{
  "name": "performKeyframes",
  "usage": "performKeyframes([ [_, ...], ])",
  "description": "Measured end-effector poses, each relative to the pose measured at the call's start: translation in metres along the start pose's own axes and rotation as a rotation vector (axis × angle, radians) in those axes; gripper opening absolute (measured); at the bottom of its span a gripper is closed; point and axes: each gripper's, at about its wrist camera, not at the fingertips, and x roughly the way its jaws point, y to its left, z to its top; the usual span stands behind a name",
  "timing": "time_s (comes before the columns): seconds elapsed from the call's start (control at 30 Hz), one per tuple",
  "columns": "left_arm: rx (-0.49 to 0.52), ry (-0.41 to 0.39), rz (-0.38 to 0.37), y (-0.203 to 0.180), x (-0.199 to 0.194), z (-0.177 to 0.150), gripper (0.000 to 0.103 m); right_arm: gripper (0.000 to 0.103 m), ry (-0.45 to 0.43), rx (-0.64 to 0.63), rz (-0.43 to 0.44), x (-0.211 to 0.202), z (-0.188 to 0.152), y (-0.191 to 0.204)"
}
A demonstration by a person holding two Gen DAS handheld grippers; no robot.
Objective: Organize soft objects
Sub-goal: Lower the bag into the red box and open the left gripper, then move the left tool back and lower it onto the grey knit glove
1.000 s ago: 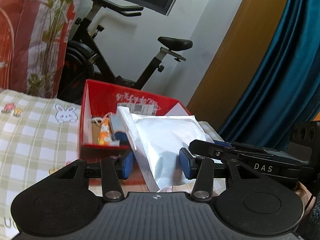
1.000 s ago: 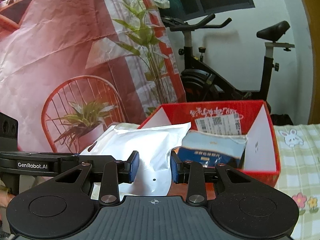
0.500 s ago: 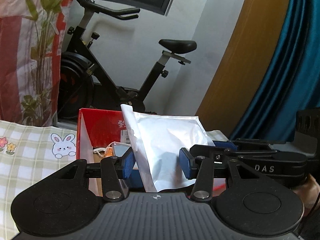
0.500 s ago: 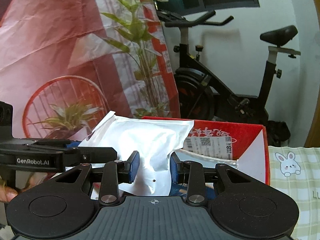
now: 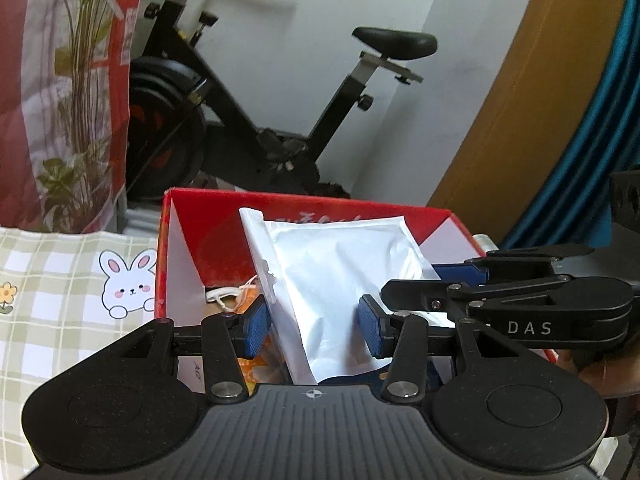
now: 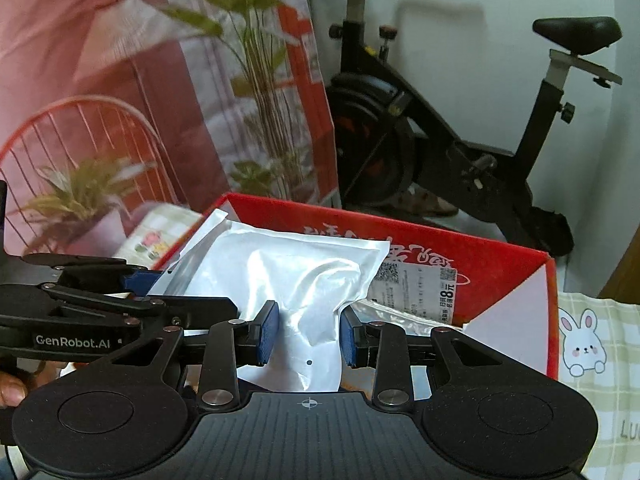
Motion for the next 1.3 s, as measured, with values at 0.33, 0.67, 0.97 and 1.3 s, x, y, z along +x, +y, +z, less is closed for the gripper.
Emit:
performKeyframes([
  [0.33,0.071,0.028,0.083,-0.002,0.007,0.007,0.055,0.036,0.083,-0.041,-0.058,0.025,0.004,0.002],
  [0.67,0.110,0.008,0.137,-0.008,-0.016,0.008,0.074,0.038,0.078,-0.057,-0.080,0.004,-0.003,0.006],
  [0.97,0.118,-0.025,0.259,-0.023,-0.056,0.001,0.103,0.092,0.030,-0.073,-0.135,-0.040,-0.011,0.020],
  [1.3,0.102,-0.102,0.332,-0.045,-0.114,-0.017,0.103,0.103,-0.038,-0.047,-0.143,-0.098,-0.031,0.037],
])
